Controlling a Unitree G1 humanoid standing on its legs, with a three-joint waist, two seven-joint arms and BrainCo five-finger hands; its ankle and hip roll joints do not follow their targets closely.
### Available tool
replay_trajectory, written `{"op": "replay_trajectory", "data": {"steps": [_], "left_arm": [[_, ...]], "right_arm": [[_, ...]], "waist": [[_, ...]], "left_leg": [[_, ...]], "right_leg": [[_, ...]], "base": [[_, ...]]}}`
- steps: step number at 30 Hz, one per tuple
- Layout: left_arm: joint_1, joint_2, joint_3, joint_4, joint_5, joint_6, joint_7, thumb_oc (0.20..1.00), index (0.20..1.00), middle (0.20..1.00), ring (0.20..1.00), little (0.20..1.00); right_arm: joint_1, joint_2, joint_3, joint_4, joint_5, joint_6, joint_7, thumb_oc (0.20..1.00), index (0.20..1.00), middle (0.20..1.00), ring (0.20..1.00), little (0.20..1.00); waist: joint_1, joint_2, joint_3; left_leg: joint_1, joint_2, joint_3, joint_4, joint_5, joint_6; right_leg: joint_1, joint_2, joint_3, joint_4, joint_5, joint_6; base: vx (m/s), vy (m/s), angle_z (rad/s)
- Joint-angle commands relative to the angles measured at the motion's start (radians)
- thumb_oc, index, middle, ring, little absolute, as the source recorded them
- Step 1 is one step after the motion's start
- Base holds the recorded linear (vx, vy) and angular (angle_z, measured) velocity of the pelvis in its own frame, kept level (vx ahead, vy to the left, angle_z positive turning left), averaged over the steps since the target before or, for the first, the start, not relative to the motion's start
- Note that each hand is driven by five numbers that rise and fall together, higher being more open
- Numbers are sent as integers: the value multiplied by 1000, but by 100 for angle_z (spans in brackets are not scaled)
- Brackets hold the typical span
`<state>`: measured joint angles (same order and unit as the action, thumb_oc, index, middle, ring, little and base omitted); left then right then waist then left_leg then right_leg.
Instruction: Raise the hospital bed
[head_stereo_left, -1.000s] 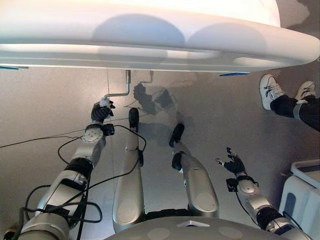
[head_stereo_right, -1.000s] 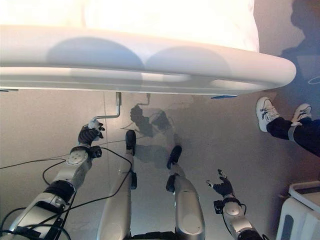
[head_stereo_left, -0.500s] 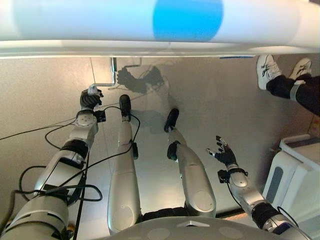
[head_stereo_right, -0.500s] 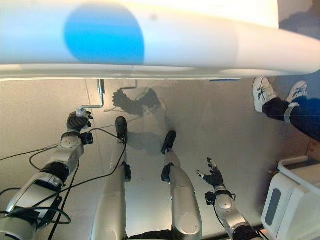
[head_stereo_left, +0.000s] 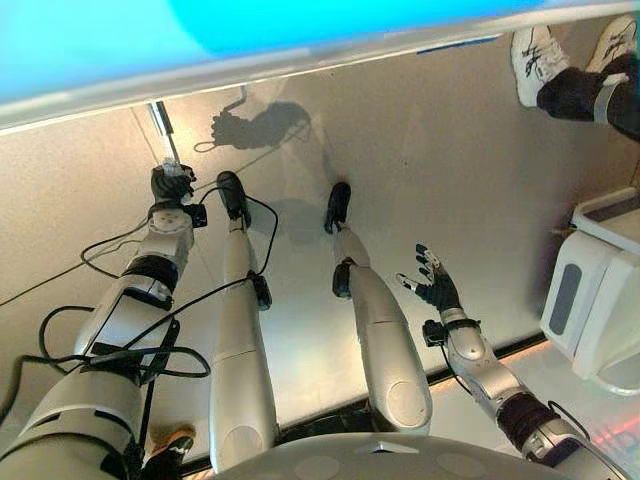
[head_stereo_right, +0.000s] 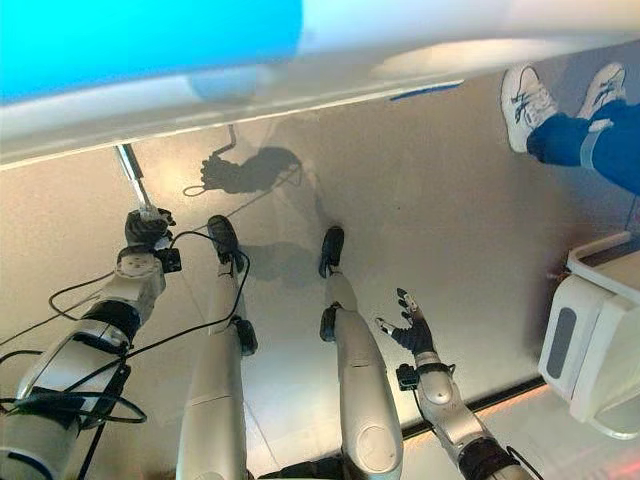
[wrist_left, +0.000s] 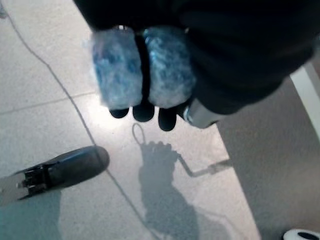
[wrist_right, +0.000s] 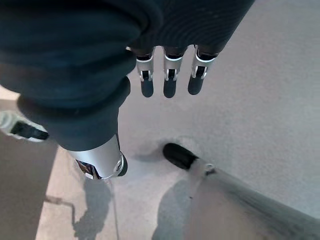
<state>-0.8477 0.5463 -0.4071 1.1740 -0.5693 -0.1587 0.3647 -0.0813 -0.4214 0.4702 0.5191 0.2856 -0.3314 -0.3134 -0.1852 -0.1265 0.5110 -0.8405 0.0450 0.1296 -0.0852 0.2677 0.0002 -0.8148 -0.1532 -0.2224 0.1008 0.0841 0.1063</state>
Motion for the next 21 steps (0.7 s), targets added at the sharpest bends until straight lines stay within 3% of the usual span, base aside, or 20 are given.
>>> {"op": "replay_trajectory", "data": {"steps": [1, 11, 21], "left_arm": [[-169, 29, 19, 16, 102, -25, 17, 200, 200, 200, 200, 200], [-181, -13, 16, -5, 125, -30, 33, 200, 200, 200, 200, 200], [-158, -88, -3, -104, 120, -60, 41, 200, 200, 200, 200, 200]], "right_arm": [[32, -68, 6, -41, 3, -31, -19, 1000, 1000, 1000, 1000, 1000], [32, -90, 20, -76, -7, -36, -12, 1000, 1000, 1000, 1000, 1000], [43, -105, 8, -59, -27, -28, -6, 1000, 1000, 1000, 1000, 1000]], "waist": [[-28, -16, 9], [-76, -17, 9], [-101, 16, 9]], "left_leg": [[78, -44, 54, -2, -97, -41], [96, -24, 128, -2, -108, -52], [148, -19, 171, -2, -119, -61]], "right_leg": [[-67, 21, 33, -93, 177, 65], [-118, 61, 106, -69, 179, 62], [-100, 87, 141, -67, 174, 61]], "base": [[0, -19, -14], [10, -50, -19], [-1, -52, -12]]}}
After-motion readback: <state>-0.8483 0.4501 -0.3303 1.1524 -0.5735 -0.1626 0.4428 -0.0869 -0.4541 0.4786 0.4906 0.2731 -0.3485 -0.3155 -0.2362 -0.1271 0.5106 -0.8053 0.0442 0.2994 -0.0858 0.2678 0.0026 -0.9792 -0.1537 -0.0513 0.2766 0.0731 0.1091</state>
